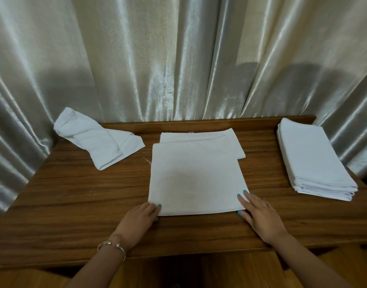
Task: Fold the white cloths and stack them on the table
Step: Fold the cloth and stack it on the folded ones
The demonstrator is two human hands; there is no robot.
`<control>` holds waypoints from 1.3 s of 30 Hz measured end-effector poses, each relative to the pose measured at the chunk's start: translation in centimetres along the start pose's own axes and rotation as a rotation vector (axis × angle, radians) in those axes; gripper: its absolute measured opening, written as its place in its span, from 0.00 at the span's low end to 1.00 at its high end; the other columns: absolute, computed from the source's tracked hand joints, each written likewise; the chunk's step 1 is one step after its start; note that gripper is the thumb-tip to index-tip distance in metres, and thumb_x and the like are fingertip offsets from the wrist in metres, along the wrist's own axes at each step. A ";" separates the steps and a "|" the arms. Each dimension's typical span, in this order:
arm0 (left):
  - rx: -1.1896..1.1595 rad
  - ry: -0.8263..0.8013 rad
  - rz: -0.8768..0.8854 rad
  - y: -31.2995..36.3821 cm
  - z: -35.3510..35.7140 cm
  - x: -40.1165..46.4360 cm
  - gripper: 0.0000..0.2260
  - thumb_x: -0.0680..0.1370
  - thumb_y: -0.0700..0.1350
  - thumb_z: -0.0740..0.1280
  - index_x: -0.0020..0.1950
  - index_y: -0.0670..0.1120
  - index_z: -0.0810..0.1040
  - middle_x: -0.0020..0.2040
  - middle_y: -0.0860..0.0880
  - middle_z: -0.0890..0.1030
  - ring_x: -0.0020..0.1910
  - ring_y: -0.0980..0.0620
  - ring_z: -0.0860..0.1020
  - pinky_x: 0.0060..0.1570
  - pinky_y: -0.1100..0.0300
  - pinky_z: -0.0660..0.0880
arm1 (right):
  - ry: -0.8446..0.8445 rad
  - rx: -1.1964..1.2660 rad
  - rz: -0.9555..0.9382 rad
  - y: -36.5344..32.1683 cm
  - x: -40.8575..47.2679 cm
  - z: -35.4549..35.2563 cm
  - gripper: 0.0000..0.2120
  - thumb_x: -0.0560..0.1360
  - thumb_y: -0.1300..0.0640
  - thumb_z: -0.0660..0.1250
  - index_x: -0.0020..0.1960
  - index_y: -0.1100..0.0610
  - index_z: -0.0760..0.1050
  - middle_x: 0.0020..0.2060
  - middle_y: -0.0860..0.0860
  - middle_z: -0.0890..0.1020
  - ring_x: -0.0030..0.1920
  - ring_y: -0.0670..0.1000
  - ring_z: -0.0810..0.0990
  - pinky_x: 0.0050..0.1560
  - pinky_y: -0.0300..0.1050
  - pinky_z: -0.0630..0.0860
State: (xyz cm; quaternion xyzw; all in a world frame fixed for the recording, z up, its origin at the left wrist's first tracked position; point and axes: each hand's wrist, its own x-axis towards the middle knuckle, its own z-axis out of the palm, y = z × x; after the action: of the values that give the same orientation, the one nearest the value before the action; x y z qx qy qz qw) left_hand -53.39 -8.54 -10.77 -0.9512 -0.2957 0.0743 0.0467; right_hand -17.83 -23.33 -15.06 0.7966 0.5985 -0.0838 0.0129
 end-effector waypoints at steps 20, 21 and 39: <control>0.119 -0.142 -0.083 0.5 0.1 2.0 0.19 0.76 0.36 0.63 0.67 0.45 0.65 0.63 0.45 0.72 0.60 0.46 0.73 0.59 0.54 0.72 | 0.015 -0.022 0.007 -0.1 0.1 0.1 0.26 0.82 0.41 0.49 0.78 0.42 0.48 0.78 0.44 0.53 0.77 0.46 0.52 0.76 0.46 0.48; 0.133 -0.157 -0.074 0.5 0.0 2.2 0.19 0.76 0.36 0.64 0.65 0.44 0.66 0.62 0.44 0.73 0.59 0.46 0.73 0.58 0.54 0.72 | 0.019 -0.038 -0.005 0.1 0.2 0.0 0.25 0.82 0.43 0.48 0.78 0.42 0.47 0.78 0.44 0.53 0.77 0.46 0.52 0.76 0.45 0.49; 0.279 -0.217 0.021 1.2 -0.4 3.0 0.15 0.78 0.31 0.57 0.65 0.32 0.65 0.62 0.34 0.72 0.60 0.38 0.73 0.61 0.47 0.73 | 0.019 -0.112 -0.090 0.9 0.9 -0.4 0.24 0.82 0.49 0.51 0.78 0.46 0.52 0.77 0.47 0.59 0.75 0.48 0.60 0.73 0.44 0.59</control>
State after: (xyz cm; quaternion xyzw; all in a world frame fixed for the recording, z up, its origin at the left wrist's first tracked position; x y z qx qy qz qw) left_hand -50.22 -7.82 -10.87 -0.9249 -0.2760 0.2174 0.1454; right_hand -16.69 -22.67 -14.89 0.7676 0.6377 -0.0429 0.0479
